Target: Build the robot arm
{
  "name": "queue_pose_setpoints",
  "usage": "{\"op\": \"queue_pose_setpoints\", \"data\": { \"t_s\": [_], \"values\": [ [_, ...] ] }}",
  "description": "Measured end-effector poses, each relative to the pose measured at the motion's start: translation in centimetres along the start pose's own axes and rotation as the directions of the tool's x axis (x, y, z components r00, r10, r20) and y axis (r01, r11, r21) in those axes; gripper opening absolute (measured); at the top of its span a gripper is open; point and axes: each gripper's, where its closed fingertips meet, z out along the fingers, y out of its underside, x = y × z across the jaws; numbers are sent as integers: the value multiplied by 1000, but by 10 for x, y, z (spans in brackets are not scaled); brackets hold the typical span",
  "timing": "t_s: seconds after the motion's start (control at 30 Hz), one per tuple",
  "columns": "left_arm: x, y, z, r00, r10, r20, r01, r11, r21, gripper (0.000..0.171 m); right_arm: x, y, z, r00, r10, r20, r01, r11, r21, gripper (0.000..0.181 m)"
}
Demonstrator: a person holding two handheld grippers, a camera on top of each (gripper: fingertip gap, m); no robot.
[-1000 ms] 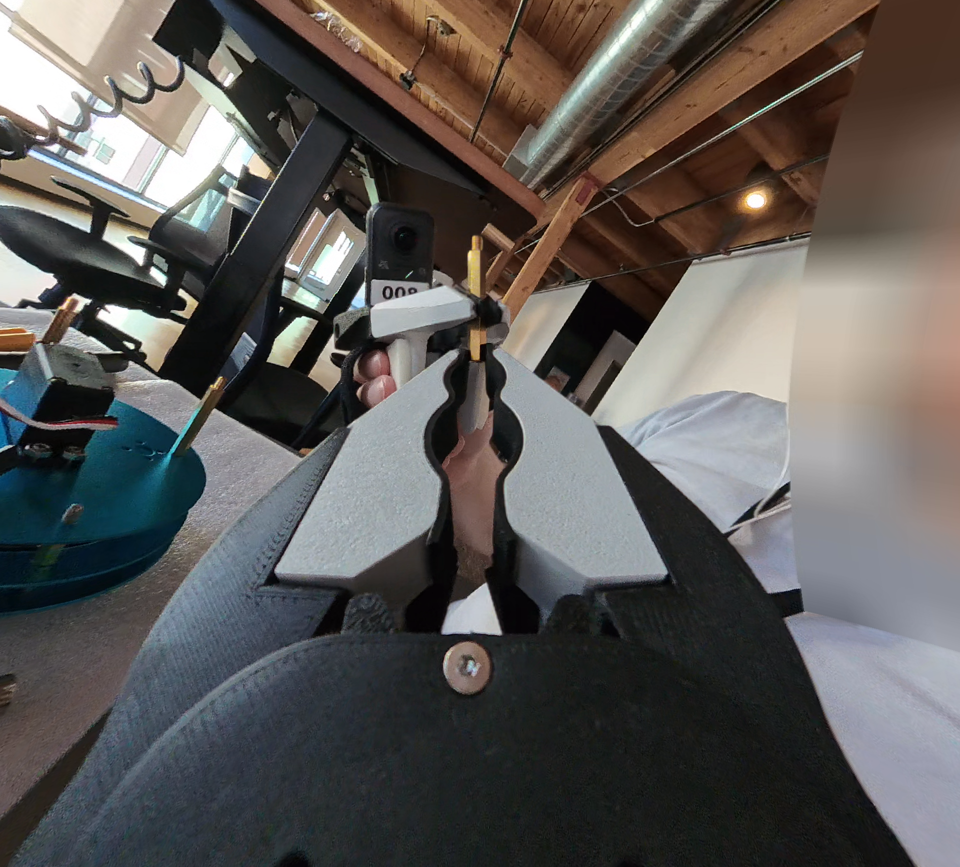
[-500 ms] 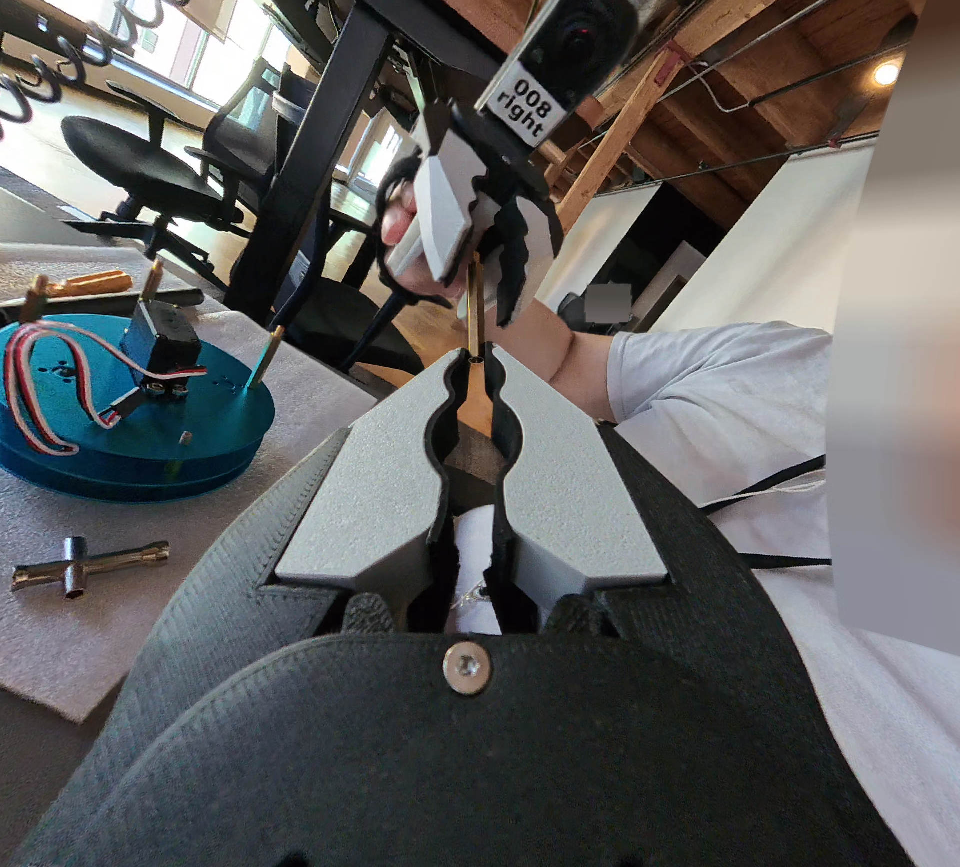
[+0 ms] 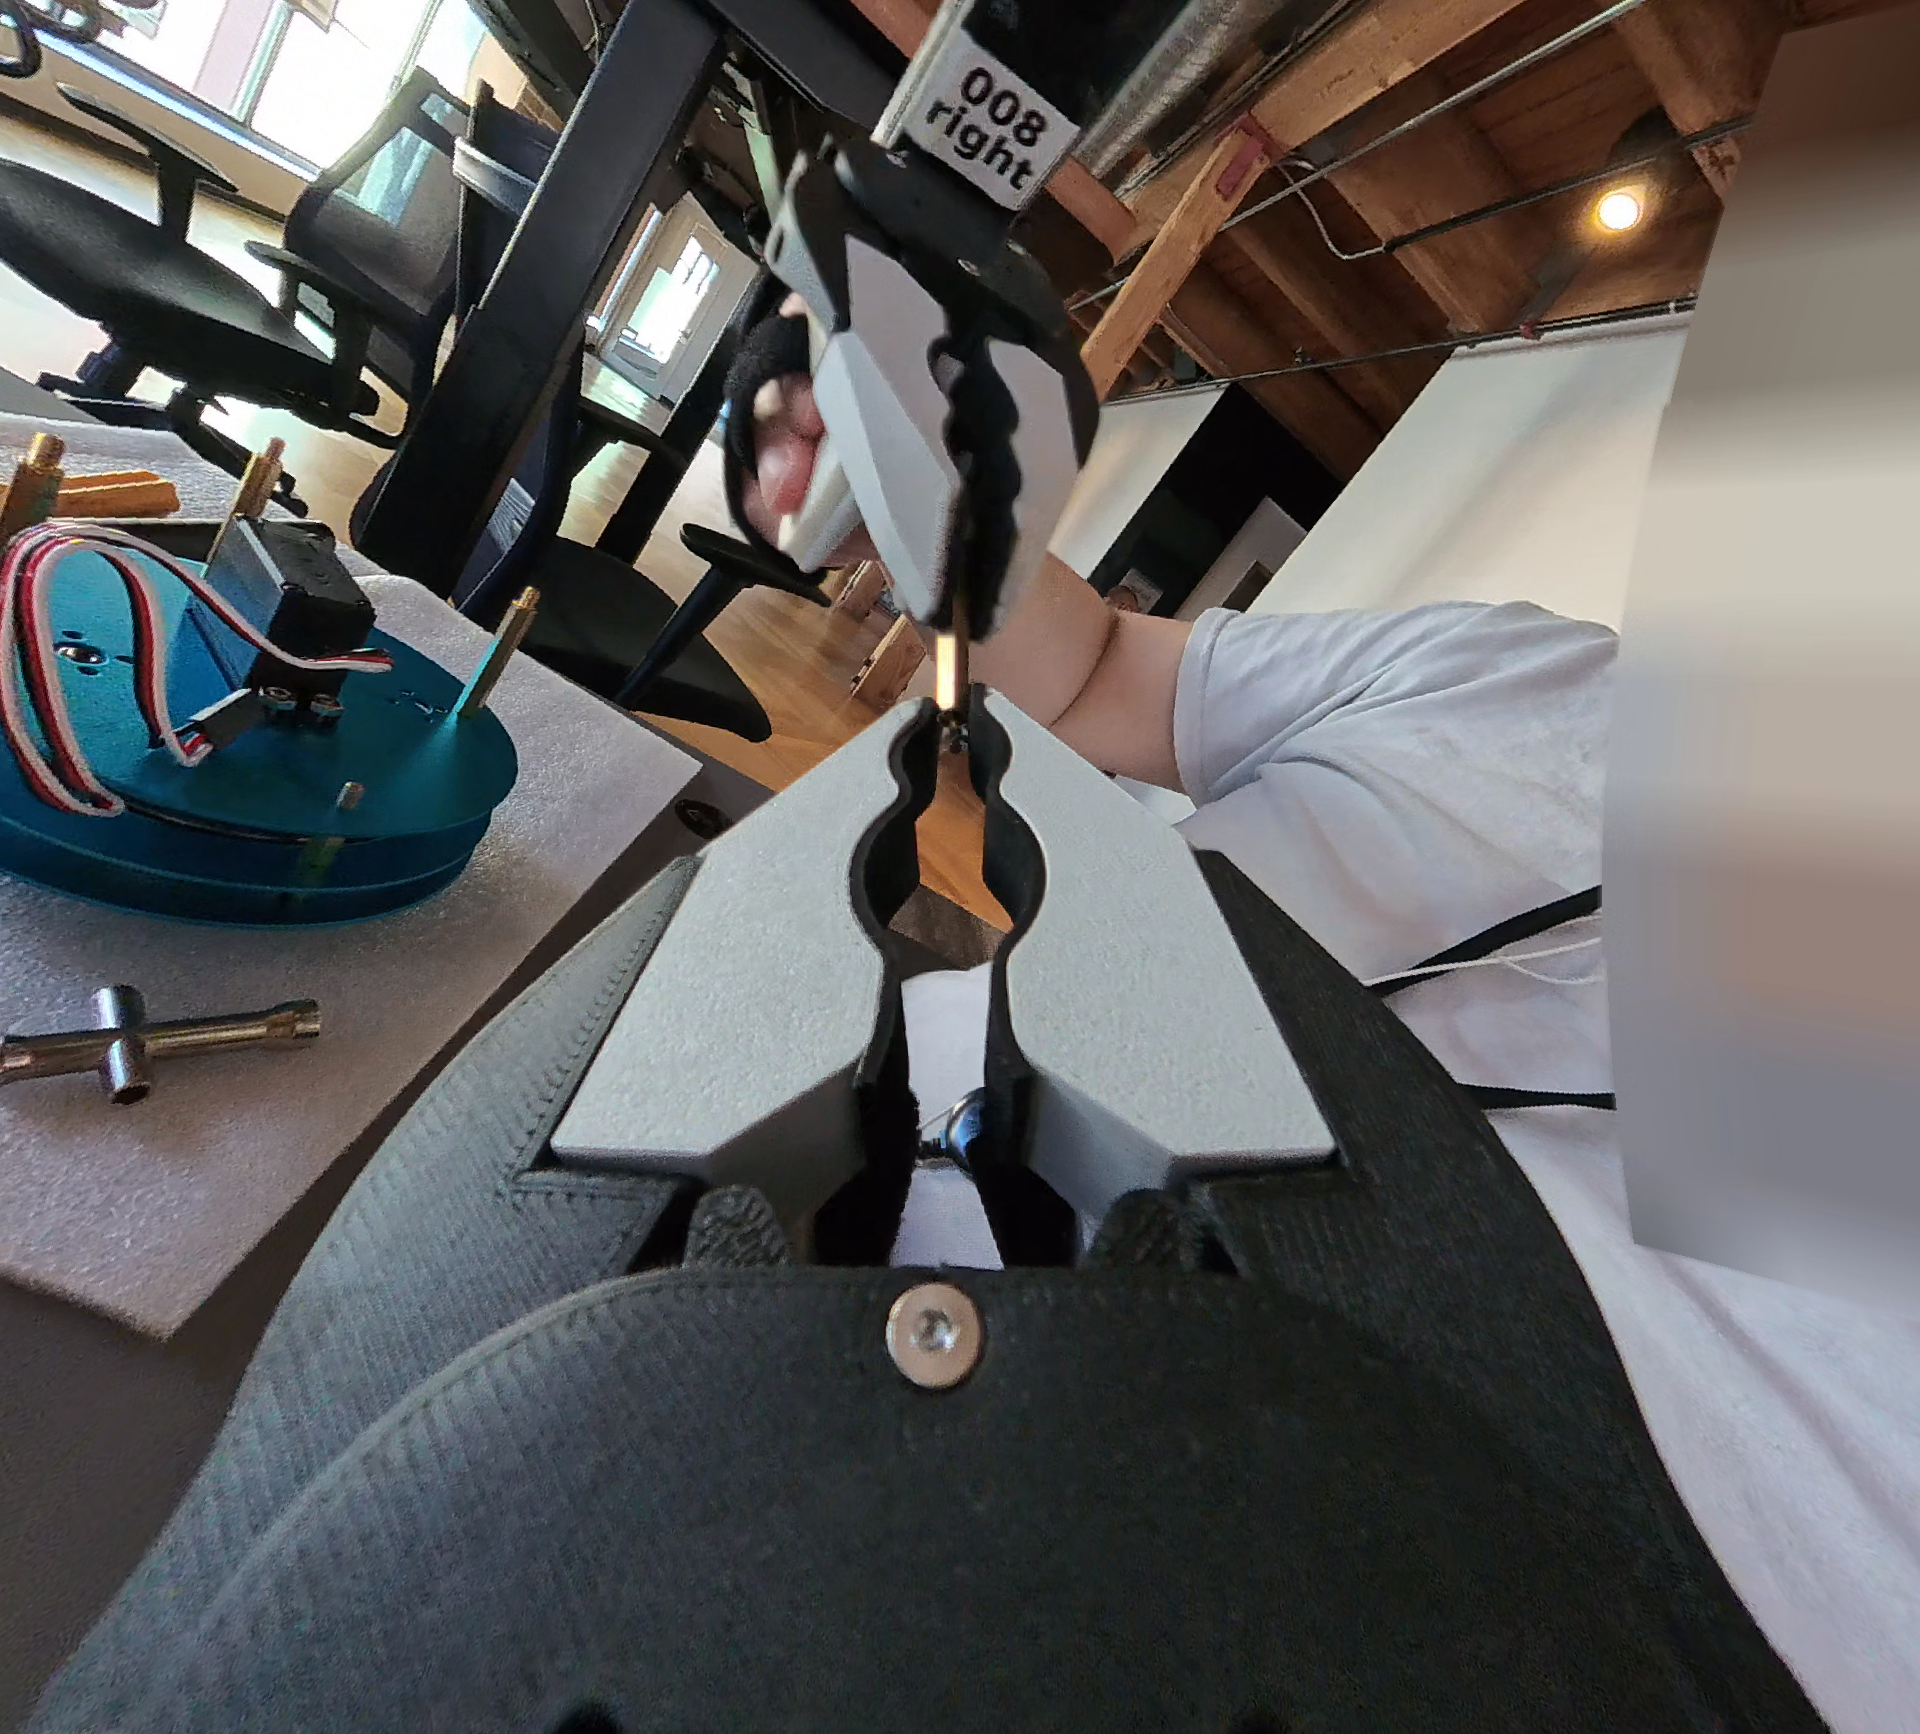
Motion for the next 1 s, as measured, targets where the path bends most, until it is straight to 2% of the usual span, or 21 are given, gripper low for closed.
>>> {"op": "queue_pose_setpoints", "data": {
  "t_s": [0.07,0.2,0.4,0.53,0.6,0.63,0.7,0.9,1.0],
  "values": [
    [0,-2,-3,1000,14,10,-14,1000,7,4,1,-4,2,1000,5,-4,-5,1000,29,4],
    [-1,-6,-8,999,31,26,-31,999,13,4,7,-9,7,993,120,2,-120,991,59,4],
    [-5,-9,-10,998,33,59,-33,999,10,4,10,-9,8,997,38,-69,-40,999,-30,4],
    [-4,-18,-13,991,109,75,-109,994,-14,4,15,-19,8,995,18,-95,-21,999,-39,4],
    [-2,-27,-16,994,97,57,-98,995,18,4,18,-26,8,995,-5,-100,1,999,-38,5],
    [-2,-31,-18,996,79,47,-81,996,40,3,20,-27,9,995,-2,-97,-3,999,-54,12],
    [-4,-36,-23,998,55,26,-57,996,75,3,25,-29,12,993,-12,-115,1,996,-95,5],
    [-2,-49,-42,999,-9,-46,16,986,168,3,35,-44,26,978,-121,-168,93,982,-167,5],
    [-5,-53,-50,998,-33,-56,43,981,192,3,40,-41,33,979,-103,-177,59,969,-240,5]
  ]
}}
